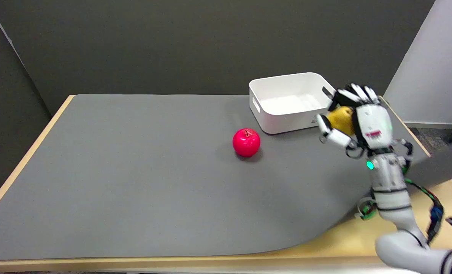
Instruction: Place the yellow pear into the white box.
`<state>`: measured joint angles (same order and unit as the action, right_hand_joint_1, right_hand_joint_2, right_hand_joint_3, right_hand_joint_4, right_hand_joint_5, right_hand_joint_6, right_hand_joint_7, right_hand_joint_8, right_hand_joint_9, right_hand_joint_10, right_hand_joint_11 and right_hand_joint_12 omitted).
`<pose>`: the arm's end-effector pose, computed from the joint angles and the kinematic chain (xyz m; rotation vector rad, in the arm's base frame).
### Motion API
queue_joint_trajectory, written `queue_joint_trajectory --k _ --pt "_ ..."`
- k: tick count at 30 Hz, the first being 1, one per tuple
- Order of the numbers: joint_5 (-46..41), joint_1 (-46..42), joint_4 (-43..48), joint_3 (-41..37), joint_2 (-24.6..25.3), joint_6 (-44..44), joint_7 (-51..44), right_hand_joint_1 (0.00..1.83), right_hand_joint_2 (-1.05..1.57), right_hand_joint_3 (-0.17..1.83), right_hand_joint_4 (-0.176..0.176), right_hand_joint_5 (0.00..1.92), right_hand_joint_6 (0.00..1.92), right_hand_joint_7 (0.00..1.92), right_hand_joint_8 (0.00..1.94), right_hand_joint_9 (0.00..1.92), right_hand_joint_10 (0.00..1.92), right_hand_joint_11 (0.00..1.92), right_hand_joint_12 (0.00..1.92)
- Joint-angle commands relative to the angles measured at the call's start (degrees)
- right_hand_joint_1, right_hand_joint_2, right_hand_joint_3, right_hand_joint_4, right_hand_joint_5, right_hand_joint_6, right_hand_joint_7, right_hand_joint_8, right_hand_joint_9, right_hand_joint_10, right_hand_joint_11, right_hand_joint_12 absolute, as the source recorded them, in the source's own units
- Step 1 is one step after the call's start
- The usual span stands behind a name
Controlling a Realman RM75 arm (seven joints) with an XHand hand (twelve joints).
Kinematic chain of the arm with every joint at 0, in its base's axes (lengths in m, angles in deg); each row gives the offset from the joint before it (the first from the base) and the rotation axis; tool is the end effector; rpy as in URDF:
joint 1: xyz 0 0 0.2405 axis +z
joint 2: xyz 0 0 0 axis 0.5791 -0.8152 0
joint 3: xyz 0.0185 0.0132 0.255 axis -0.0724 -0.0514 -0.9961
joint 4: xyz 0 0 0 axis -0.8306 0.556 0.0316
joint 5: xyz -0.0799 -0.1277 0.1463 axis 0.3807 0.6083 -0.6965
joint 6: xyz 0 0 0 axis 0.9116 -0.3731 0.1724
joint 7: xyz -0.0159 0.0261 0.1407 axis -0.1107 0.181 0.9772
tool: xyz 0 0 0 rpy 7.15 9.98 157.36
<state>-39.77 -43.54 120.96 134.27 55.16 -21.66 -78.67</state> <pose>-0.2423 -0.2536 0.4135 1.4338 0.2120 0.7614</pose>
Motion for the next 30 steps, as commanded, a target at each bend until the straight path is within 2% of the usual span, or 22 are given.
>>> queue_joint_trajectory --k 1,11,24,30 --pt "7.4 30.6 -6.8 4.5 6.5 23.8 -4.1 0.95 0.87 0.87 0.029 0.75 1.65 0.35 1.94 0.73 1.92 0.23 1.92" --pt "5.5 44.6 -22.3 6.9 10.8 36.5 -3.7 0.95 0.87 0.87 0.036 0.75 1.65 0.32 1.94 0.74 1.92 0.23 1.92" --pt "0.6 51.9 -36.9 7.0 12.3 47.5 -4.3 0.95 0.87 0.87 0.038 0.74 1.66 0.25 1.94 0.69 1.92 0.18 1.92" --pt "-0.3 54.4 -42.2 6.9 12.9 51.0 -6.5 0.95 0.88 0.87 0.019 0.74 1.67 0.2 1.94 0.64 1.92 0.11 1.92"
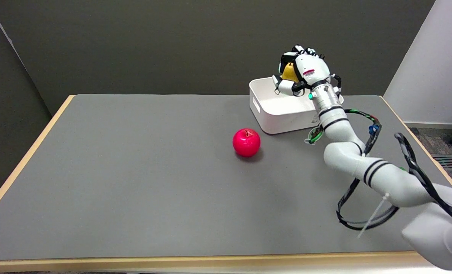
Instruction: Place the yellow pear into the white box.
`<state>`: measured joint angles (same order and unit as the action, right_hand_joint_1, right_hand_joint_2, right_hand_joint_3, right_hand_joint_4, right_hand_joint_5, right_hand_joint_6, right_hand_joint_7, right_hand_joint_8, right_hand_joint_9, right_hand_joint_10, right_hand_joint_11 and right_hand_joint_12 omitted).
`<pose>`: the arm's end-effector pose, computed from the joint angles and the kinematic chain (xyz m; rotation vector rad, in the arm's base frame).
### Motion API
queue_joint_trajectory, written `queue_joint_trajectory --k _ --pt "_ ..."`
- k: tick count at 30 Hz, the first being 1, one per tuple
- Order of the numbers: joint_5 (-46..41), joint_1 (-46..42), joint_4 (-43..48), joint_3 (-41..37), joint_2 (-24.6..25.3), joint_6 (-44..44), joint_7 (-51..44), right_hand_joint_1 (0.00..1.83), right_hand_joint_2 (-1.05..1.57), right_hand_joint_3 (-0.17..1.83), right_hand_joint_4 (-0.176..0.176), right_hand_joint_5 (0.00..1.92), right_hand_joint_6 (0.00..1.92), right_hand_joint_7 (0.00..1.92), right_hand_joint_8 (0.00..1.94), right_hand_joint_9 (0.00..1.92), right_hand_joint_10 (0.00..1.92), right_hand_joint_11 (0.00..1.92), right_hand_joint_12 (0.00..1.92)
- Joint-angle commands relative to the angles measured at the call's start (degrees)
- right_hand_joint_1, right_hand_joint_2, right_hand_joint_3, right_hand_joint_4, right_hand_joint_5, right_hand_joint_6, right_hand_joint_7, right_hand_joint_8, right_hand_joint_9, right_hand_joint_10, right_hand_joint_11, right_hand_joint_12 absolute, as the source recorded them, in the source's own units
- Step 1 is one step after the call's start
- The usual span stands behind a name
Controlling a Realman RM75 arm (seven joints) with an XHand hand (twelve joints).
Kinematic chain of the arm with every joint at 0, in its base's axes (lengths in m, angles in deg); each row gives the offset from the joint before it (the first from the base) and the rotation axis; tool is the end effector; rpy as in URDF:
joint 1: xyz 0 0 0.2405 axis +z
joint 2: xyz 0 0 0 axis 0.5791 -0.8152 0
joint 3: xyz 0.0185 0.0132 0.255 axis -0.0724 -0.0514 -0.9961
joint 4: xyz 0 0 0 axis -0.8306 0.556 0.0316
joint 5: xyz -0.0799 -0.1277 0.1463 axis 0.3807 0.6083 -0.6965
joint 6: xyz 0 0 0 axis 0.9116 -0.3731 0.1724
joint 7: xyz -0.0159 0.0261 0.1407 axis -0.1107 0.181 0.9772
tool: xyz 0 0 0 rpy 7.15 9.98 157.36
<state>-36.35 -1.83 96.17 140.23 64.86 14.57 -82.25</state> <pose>-0.2013 -0.4558 0.4034 1.4237 0.0561 0.4969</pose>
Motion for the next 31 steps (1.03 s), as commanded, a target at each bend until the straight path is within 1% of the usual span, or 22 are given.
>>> queue_joint_trajectory --k 1,4,5,6,7,8,9,11,13,15,17,18,19,20,22,24,26,28,29,30,31 --pt "-3.8 12.9 -17.7 1.0 3.3 15.2 -3.5 0.96 0.88 0.87 0.012 0.74 1.67 0.2 1.94 0.64 1.92 0.11 1.92" --pt "-6.5 12.1 -17.7 1.0 3.4 15.0 -4.7 0.97 0.88 0.87 -0.011 0.74 1.66 0.22 1.94 0.65 1.92 0.11 1.92" --pt "-8.8 11.5 -17.3 0.9 3.3 14.5 -4.4 0.97 0.89 0.84 -0.029 0.74 1.65 0.25 1.94 0.67 1.92 0.1 1.92" --pt "-11.6 10.9 -16.6 0.9 3.2 13.7 -4.3 1.0 0.95 0.72 -0.074 0.72 1.61 0.33 1.94 0.68 1.92 0.05 1.92" --pt "-13.5 10.4 -16.0 0.9 3.1 13.1 -4.4 1.0 1.04 0.57 -0.108 0.68 1.6 0.42 1.89 0.65 1.92 0.02 1.92" --pt "-15.0 9.8 -15.3 0.9 2.9 12.6 -4.5 0.98 1.15 0.4 -0.112 0.6 1.64 0.5 1.79 0.56 1.92 0.01 1.92" --pt "-16.0 9.2 -14.5 0.8 2.6 12.3 -4.5 0.91 1.16 0.38 -0.095 0.51 1.51 0.52 1.52 0.46 1.75 0.01 1.82" --pt "-16.2 8.4 -13.1 0.2 2.3 12.4 -4.3 0.64 0.75 0.85 0.01 0.32 0.74 0.33 0.52 0.23 0.89 0.09 1.32" --pt "-16.2 7.4 -11.7 -0.2 1.8 12.7 -4.3 0.53 0.64 0.98 0.044 0.24 0.52 0.15 0.35 0.09 0.67 0.0 1.11" --pt "-16.2 6.6 -10.0 -0.2 1.1 12.8 -4.3 0.54 0.58 0.95 0.065 0.18 0.5 0.05 0.19 0.0 0.36 0.0 0.86" --pt "-16.2 5.5 -7.4 -0.2 0.4 12.7 -4.3 0.53 0.63 0.85 0.075 0.21 0.41 0.01 0.13 0.0 0.22 0.0 0.7" --pt "-16.2 5.2 -6.5 -0.2 0.2 12.6 -4.3 0.52 0.62 0.86 0.083 0.2 0.42 0.0 0.08 0.0 0.14 0.0 0.63" --pt "-16.2 4.5 -4.8 -0.2 -0.3 12.3 -4.3 0.52 0.59 0.92 0.095 0.18 0.47 0.0 0.01 0.0 0.02 0.0 0.53" --pt "-16.1 3.6 -3.0 -0.4 -0.7 11.8 -4.3 0.52 0.6 0.88 0.1 0.19 0.45 0.0 0.0 0.0 0.0 0.0 0.51" --pt "-15.7 1.9 0.8 -0.9 -1.6 10.8 -4.3 0.53 0.63 0.8 0.107 0.22 0.39 0.0 0.0 0.0 0.0 0.0 0.5" --pt "-15.4 -1.4 6.9 -1.4 -3.3 7.7 -4.7 0.53 0.62 0.8 0.111 0.22 0.39 0.0 0.0 0.0 0.0 0.0 0.48" --pt "-14.3 -6.3 13.9 -1.7 -5.5 1.2 -4.8 0.53 0.62 0.81 0.111 0.22 0.4 0.0 0.0 0.0 0.0 0.0 0.48" --pt "-12.7 -11.0 20.2 -2.1 -7.4 -4.5 -4.8 0.51 0.57 0.92 0.11 0.18 0.48 0.0 0.0 0.0 0.0 0.0 0.49" --pt "-12.0 -13.0 23.0 -2.4 -7.9 -6.8 -4.8 0.53 0.58 0.93 0.109 0.17 0.49 0.0 0.02 0.0 0.0 0.0 0.52" --pt "-11.3 -15.6 26.8 -3.2 -8.7 -9.8 -4.8 0.55 0.58 0.94 0.107 0.17 0.5 0.0 0.05 0.0 0.02 0.0 0.56" --pt "-10.2 -19.3 31.0 -4.3 -9.4 -13.1 -5.0 0.54 0.58 0.93 0.108 0.18 0.49 0.0 0.09 0.0 0.09 0.0 0.6"
